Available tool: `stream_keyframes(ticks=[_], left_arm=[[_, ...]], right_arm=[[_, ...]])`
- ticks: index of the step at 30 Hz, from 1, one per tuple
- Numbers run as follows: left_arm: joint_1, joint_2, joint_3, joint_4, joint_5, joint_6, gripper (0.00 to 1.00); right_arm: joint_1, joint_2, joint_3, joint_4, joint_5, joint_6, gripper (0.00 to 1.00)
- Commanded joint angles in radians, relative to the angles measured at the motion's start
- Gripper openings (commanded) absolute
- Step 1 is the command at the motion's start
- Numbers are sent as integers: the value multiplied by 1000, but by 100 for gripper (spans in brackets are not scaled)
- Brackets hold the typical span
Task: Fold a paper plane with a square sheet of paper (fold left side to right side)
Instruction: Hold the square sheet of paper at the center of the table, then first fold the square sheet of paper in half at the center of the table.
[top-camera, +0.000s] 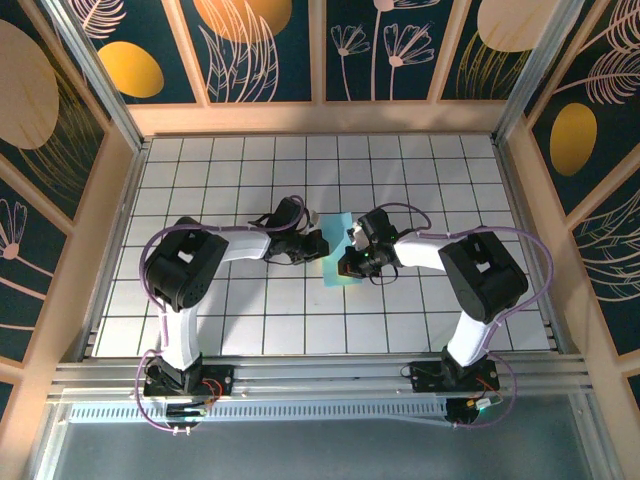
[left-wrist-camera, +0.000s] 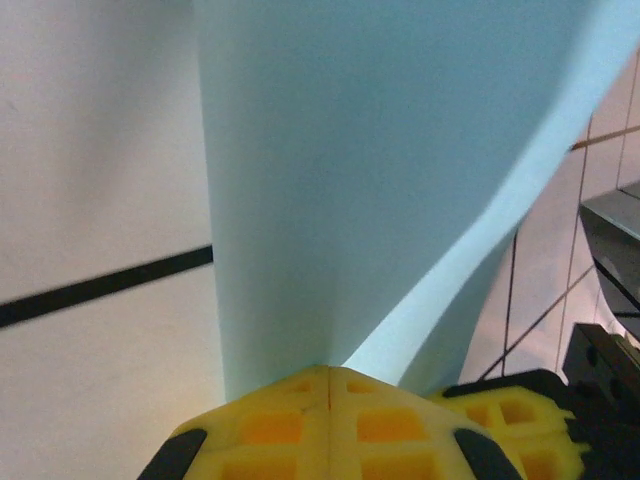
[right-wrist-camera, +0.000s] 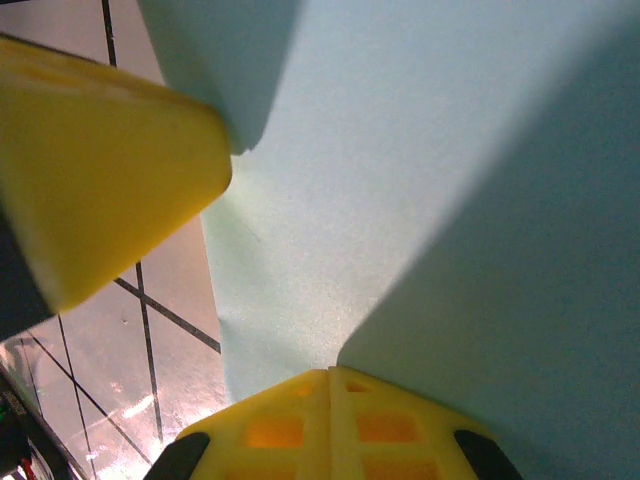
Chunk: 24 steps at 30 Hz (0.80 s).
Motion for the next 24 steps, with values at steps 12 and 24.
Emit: stream_keyframes(ticks=[12,24], left_arm=[[33,58,33,-35,-45,59,0],[96,110,117,-70,-85,97,0]], right_arm=[[4,72,-22,-110,125,-30,0],[1,76,-33,-112,126,-36,0]])
